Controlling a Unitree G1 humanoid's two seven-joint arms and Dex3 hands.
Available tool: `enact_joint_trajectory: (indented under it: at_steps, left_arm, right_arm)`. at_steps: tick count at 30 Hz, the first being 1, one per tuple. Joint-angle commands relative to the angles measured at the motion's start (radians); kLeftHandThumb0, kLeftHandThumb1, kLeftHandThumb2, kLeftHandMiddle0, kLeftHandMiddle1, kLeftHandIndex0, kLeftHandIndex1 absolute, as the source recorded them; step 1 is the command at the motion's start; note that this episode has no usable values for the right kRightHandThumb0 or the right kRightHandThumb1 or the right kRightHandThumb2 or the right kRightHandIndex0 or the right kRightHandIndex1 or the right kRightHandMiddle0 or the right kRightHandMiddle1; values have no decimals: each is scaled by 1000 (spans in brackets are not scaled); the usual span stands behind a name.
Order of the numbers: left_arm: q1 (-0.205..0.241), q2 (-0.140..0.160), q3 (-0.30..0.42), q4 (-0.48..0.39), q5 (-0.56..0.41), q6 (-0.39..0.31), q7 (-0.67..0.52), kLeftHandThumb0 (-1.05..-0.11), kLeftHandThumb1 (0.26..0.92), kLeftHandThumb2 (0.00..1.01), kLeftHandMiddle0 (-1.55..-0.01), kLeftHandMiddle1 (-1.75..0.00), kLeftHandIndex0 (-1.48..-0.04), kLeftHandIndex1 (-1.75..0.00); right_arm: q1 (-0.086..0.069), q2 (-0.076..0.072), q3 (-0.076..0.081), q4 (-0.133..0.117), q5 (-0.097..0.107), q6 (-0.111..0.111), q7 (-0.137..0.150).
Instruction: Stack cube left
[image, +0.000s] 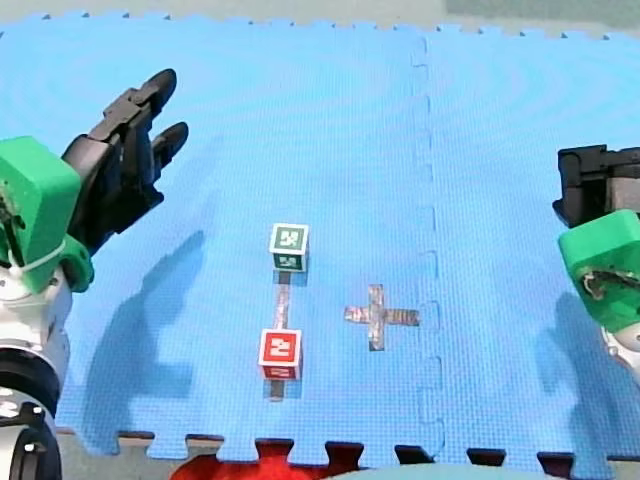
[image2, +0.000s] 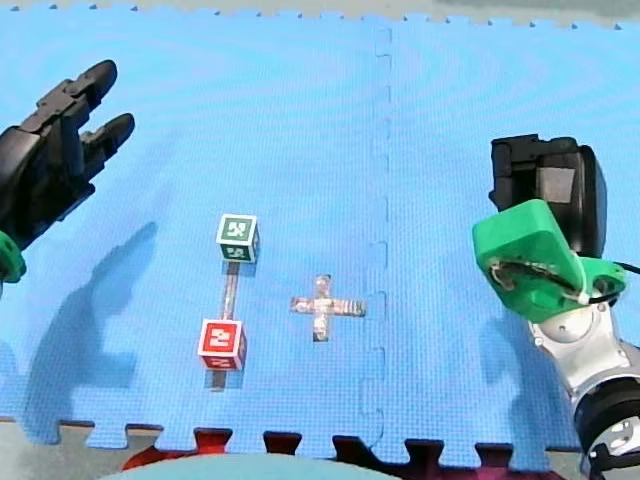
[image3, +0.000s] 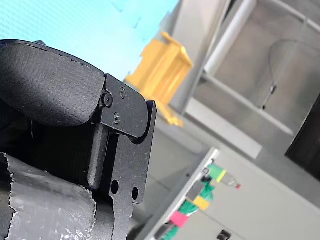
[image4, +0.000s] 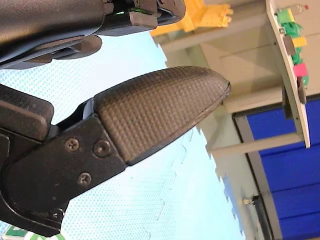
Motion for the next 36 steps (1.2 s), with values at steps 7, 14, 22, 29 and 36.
enact_joint_trajectory:
  at_steps: [7, 14, 22, 29, 36]
  left_arm:
    - [5, -16, 10, 1, -4, -13, 34, -1048, 921, 839, -1017, -572, -183, -6]
    - [19, -51, -1, 2, 46, -97, 246, -1048, 921, 812, -745, -1735, -319, -84]
    - [30, -58, -12, 8, 73, -147, 300, -1046, 921, 752, -858, -1746, -708, -185]
    - [33, -42, -5, 14, 51, -142, 174, -1048, 921, 661, -891, -1746, -659, -87]
    - [28, -6, -25, 14, 83, -143, 173, -873, 643, 19, -899, -1746, -741, -33]
  right_arm:
    - [-3, -7, 1, 2, -2, -3, -6]
    - [-2, -7, 1, 3, -3, -3, -8]
    - [0, -6, 1, 3, -5, -5, -13]
    - [2, -6, 3, 2, -9, -4, -18]
    - [2, -5, 5, 2, -9, -4, -18]
